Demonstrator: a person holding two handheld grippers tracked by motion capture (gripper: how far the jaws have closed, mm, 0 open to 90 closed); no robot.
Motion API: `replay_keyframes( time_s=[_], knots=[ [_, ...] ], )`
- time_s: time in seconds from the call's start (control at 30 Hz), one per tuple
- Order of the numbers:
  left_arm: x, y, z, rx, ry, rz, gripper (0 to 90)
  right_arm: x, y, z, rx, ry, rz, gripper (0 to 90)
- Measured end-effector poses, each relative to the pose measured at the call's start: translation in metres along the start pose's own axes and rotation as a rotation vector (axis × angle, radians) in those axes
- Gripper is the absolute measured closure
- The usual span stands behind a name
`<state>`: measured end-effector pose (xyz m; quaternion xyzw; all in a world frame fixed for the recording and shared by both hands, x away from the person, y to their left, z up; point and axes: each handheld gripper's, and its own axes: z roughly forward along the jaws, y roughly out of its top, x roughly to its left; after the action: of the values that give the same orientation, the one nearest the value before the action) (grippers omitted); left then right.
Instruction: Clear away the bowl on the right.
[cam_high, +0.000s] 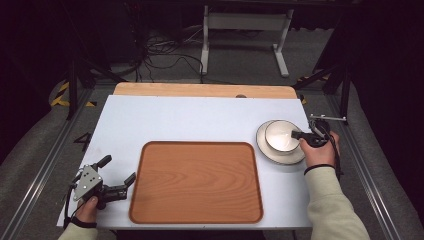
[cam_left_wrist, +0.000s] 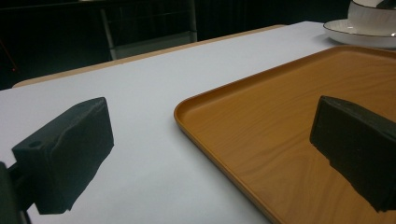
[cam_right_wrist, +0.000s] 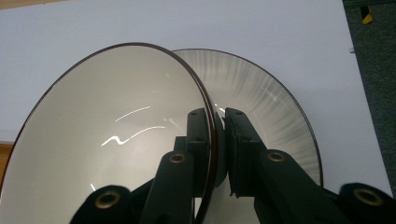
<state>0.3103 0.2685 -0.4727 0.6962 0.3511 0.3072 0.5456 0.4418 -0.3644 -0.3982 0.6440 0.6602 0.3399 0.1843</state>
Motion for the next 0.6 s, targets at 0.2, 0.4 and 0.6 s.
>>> replay_keyframes(
  time_s=[0.2,0.4,0.6],
  knots=[
    [0.000,0.000,0.000,0.000,0.000,0.000,0.3,0.008,0.006,-0.008,0.002,0.007,-0.008,81.4],
    [0.000,0.000,0.000,0.000,0.001,0.000,0.3,0.016,0.009,-0.016,0.009,0.007,-0.013,81.3],
    [0.000,0.000,0.000,0.001,0.001,0.001,0.2,0.026,0.012,-0.023,0.017,0.014,-0.018,81.3]
  ],
)
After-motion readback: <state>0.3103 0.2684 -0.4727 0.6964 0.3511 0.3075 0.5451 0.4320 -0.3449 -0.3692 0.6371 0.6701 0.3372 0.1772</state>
